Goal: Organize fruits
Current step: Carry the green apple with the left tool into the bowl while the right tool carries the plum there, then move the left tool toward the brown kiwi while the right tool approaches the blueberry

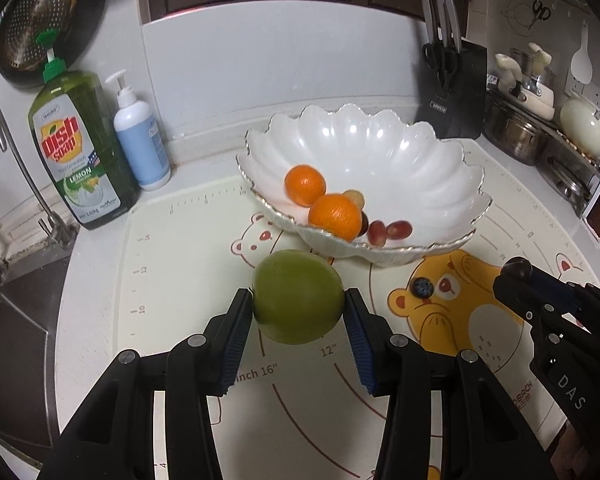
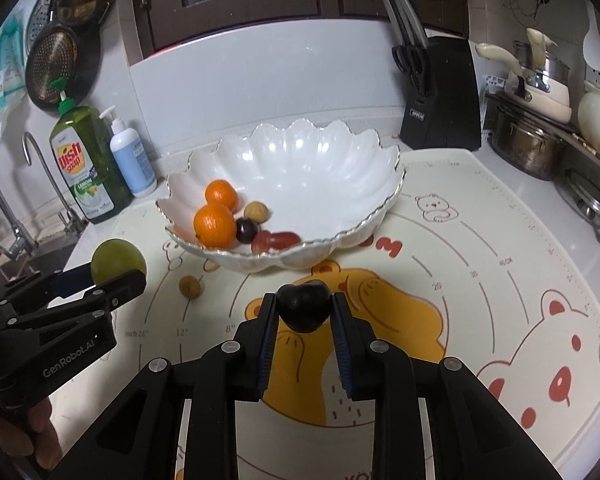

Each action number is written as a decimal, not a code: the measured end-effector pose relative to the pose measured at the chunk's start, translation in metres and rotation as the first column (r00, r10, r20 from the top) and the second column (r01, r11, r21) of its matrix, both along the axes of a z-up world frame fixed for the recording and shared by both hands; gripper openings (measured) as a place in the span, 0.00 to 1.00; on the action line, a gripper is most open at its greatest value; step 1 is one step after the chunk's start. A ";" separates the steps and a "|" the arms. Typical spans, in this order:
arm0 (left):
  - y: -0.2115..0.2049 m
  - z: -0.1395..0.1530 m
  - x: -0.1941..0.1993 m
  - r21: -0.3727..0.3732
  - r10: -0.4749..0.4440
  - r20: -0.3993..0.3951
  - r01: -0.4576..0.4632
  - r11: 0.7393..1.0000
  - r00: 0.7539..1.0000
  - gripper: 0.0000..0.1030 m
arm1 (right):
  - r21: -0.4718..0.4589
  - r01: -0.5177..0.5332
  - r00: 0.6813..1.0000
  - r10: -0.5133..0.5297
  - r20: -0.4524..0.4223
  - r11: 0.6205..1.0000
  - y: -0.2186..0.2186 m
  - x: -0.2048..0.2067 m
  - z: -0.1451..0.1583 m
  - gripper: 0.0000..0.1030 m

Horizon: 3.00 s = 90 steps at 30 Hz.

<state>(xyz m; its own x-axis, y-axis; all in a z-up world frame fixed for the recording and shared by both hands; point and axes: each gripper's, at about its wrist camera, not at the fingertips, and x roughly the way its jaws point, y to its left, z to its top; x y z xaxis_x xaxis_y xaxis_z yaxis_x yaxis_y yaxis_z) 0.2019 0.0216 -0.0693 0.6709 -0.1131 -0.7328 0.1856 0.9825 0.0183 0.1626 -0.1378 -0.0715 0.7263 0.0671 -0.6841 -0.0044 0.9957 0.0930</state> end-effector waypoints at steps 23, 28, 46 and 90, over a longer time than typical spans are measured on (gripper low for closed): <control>-0.020 0.032 0.039 -0.003 -0.014 0.041 0.014 1.000 0.999 0.44 | -0.027 0.001 0.999 0.000 0.051 1.000 -0.026 0.044 0.030 0.27; -0.023 0.034 0.056 -0.005 -0.009 0.042 0.010 1.000 0.999 0.44 | -0.031 -0.006 0.999 0.007 0.045 0.999 -0.027 0.061 0.031 0.27; -0.029 0.015 0.103 0.011 -0.007 0.002 0.007 1.000 1.000 0.42 | -0.035 -0.029 0.999 0.028 -0.034 0.999 -0.028 0.111 0.007 0.28; -0.006 0.045 0.022 0.062 0.093 0.104 -0.099 0.993 0.990 1.00 | -0.088 0.032 0.998 -0.027 0.061 0.996 -0.020 0.035 0.042 0.78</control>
<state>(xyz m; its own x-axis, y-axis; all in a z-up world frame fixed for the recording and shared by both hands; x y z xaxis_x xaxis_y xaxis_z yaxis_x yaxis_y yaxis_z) 0.2239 0.0152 -0.0244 0.7470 0.0026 -0.6648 0.0843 0.9916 0.0986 0.1979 -0.1577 -0.0293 0.7667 -0.0143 -0.6418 0.0220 0.9997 0.0041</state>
